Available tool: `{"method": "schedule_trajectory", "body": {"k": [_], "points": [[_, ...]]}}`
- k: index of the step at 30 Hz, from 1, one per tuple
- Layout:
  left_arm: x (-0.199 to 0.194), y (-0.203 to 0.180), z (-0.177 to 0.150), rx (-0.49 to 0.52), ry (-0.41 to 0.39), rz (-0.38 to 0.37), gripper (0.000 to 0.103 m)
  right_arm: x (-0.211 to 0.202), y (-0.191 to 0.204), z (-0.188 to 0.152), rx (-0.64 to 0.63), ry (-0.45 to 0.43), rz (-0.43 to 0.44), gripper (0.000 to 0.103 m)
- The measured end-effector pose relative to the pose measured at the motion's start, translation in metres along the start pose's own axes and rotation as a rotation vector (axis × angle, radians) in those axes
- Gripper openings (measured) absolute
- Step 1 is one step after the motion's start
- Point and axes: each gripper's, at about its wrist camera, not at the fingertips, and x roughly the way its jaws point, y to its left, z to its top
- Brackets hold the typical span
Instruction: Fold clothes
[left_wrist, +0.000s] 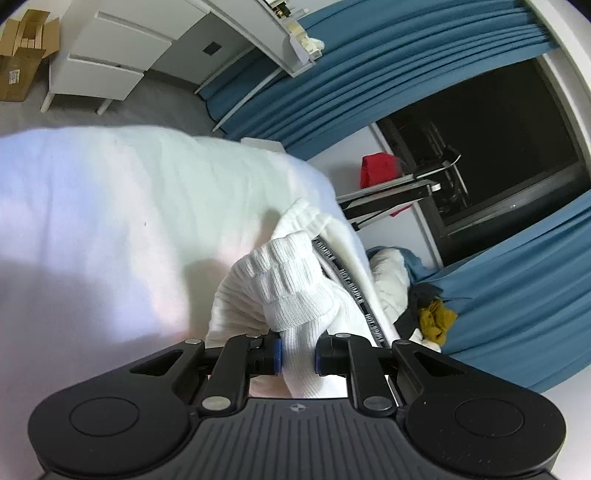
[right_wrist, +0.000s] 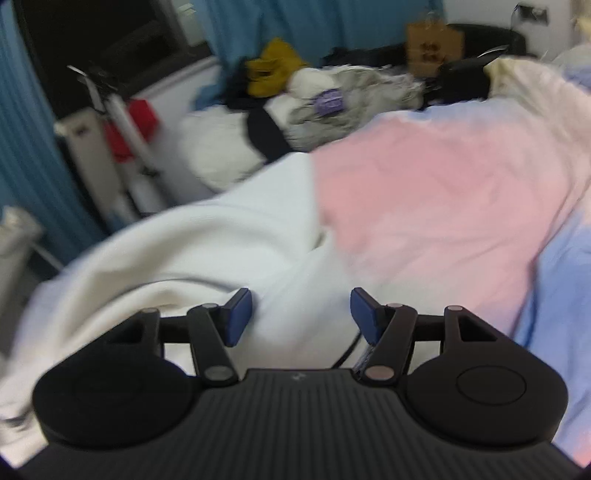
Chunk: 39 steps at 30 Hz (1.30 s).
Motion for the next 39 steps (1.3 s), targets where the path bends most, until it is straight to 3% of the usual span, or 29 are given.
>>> {"method": "schedule_trajectory", "body": {"k": [1, 2, 5, 8, 17, 22, 26, 30, 36, 39], "points": [[0.006, 0.000, 0.000, 0.012, 0.003, 0.011, 0.016, 0.005, 0.000, -0.001, 0.007, 0.011, -0.014, 0.060], [0.010, 0.001, 0.000, 0.015, 0.006, 0.012, 0.016, 0.006, -0.001, -0.002, 0.012, 0.007, -0.028, 0.052], [0.018, -0.003, 0.001, 0.029, 0.014, 0.013, 0.016, 0.002, 0.003, -0.006, -0.015, -0.022, -0.063, 0.021], [0.016, -0.009, 0.000, 0.057, 0.007, 0.016, 0.016, -0.017, 0.008, -0.010, -0.049, -0.050, -0.078, 0.011], [0.002, -0.003, 0.005, -0.002, 0.008, -0.015, 0.016, -0.126, -0.016, -0.030, -0.073, -0.149, 0.050, 0.009], [-0.019, 0.007, 0.004, -0.019, 0.013, -0.032, 0.016, -0.163, -0.040, -0.084, -0.055, -0.040, 0.097, 0.008], [-0.024, 0.000, 0.002, 0.013, 0.005, -0.016, 0.016, -0.161, -0.056, -0.126, -0.051, 0.124, 0.168, 0.008], [-0.031, -0.004, 0.000, 0.041, 0.010, 0.009, 0.016, -0.160, -0.061, -0.140, -0.107, 0.183, 0.232, 0.009], [-0.042, -0.001, -0.004, -0.018, 0.036, 0.033, 0.016, -0.195, -0.091, -0.127, -0.061, 0.032, 0.424, 0.012], [-0.042, -0.005, -0.005, -0.005, 0.026, 0.047, 0.017, -0.200, -0.110, -0.118, 0.009, -0.040, 0.453, 0.012]]}}
